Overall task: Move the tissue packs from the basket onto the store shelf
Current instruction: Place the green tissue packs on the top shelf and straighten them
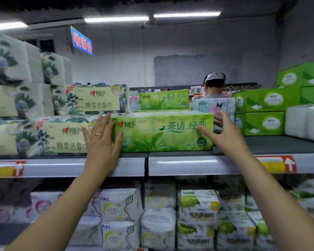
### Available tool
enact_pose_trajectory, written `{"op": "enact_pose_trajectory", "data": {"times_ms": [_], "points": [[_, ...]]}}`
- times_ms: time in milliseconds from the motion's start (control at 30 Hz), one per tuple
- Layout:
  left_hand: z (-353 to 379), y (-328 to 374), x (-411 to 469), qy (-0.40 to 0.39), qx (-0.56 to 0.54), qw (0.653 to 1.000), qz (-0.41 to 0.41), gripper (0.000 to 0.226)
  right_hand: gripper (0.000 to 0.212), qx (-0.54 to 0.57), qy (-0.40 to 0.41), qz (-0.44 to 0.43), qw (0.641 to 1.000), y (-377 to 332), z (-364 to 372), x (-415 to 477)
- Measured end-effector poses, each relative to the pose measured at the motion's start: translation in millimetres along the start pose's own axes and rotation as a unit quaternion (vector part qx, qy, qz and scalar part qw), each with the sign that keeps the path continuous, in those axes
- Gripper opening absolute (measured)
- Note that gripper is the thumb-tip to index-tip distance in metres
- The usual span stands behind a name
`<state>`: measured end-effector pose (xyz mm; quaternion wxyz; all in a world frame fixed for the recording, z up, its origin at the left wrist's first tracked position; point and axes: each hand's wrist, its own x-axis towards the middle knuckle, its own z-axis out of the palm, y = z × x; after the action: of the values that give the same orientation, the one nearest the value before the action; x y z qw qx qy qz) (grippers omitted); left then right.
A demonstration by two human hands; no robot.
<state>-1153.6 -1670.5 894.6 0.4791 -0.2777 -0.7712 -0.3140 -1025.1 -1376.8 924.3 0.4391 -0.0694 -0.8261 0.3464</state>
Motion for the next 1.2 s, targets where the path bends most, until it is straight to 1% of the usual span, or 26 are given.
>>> {"op": "enact_pose_trajectory", "data": {"times_ms": [67,133,200,300,367,433,500,533,633,733,800,900,1033,1200], "points": [[-5.2,-3.2,-3.2,-0.014,-0.009,1.0,0.008,0.063,0.074,0.021,0.053,-0.028,0.998,-6.2,-1.1,-6.4],[-14.5,-4.6,-7.9,-0.02,-0.028,0.999,0.013,0.061,0.062,0.01,0.078,-0.059,0.995,-12.5,-1.8,-14.8],[-29.9,0.6,-14.3,-0.018,-0.07,0.997,0.001,0.058,0.053,0.003,0.087,-0.07,0.994,-18.3,-2.9,-24.1],[-62.6,11.8,-28.8,0.011,-0.153,0.987,-0.038,0.054,0.046,0.011,0.099,-0.057,0.993,-29.4,-8.9,-47.1],[-82.8,13.0,-42.9,0.029,-0.164,0.985,-0.052,0.052,0.039,0.007,0.102,-0.06,0.993,-38.5,-14.4,-68.8],[-98.7,9.5,-59.6,0.018,-0.177,0.982,-0.067,0.039,0.031,-0.002,0.087,-0.053,0.995,-46.1,-16.7,-93.7],[-109.3,1.5,-78.5,0.0,-0.223,0.968,-0.113,0.019,0.025,0.0,0.07,-0.031,0.997,-49.3,-14.9,-117.7],[-113.7,-2.4,-87.0,-0.009,-0.254,0.955,-0.15,0.015,0.024,0.004,0.064,-0.019,0.998,-49.6,-12.4,-128.0],[-119.3,-15.5,-113.1,-0.032,-0.304,0.924,-0.231,0.018,0.021,0.019,0.032,0.024,0.999,-48.8,0.5,-156.4],[-117.4,-24.7,-133.6,-0.066,-0.315,0.902,-0.286,0.017,0.021,0.043,0.004,0.064,0.997,-48.4,18.1,-180.8],[-116.6,-27.1,-144.0,-0.093,-0.329,0.886,-0.314,0.018,0.022,0.047,0.0,0.084,0.995,-48.7,30.3,-195.0],[-117.7,-26.9,-153.0,-0.129,-0.351,0.861,-0.344,0.017,0.019,0.062,0.012,0.113,0.992,-50.1,46.6,-215.0],[-120.4,-30.7,-162.0,-0.165,-0.37,0.841,-0.358,0.017,0.011,0.102,0.012,0.151,0.983,-55.9,65.4,-242.3],[-123.7,-35.2,-172.0,-0.184,-0.389,0.821,-0.376,0.016,0.011,0.117,0.027,0.192,0.974,-65.7,85.3,-266.8]]}}
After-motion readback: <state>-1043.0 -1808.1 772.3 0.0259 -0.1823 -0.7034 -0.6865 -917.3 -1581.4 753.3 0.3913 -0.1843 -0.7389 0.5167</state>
